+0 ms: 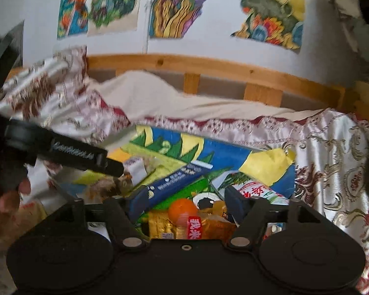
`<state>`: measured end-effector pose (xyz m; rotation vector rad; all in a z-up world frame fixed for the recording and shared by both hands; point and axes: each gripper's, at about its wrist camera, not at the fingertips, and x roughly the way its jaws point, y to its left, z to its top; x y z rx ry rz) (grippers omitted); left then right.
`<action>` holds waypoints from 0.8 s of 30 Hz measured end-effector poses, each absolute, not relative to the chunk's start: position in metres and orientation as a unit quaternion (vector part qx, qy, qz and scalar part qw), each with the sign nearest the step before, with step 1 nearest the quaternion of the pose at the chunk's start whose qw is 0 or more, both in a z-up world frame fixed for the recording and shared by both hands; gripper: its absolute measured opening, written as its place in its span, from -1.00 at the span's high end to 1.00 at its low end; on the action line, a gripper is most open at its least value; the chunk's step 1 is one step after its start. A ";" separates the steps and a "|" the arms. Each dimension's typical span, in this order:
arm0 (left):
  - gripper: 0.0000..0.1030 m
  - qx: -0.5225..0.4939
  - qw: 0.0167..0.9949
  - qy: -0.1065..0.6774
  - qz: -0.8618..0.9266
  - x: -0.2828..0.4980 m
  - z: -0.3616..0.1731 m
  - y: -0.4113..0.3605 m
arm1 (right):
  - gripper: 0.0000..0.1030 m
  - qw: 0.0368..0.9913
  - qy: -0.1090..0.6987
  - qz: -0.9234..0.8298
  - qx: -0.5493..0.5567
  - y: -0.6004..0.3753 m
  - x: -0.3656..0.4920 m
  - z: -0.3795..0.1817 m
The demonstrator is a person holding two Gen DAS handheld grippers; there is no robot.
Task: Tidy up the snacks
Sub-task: 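Carry the nut bag into the tray with the left tool while the right tool carries the mandarin there, then lift both open tools back from the tray toward the remaining snacks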
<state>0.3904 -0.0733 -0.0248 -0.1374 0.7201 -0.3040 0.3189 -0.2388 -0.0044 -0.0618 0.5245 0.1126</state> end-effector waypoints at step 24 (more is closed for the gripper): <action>-0.99 -0.005 0.967 0.221 -0.127 0.194 0.029 0.048 | -0.98 0.983 0.167 0.053 0.047 -0.176 0.137 0.061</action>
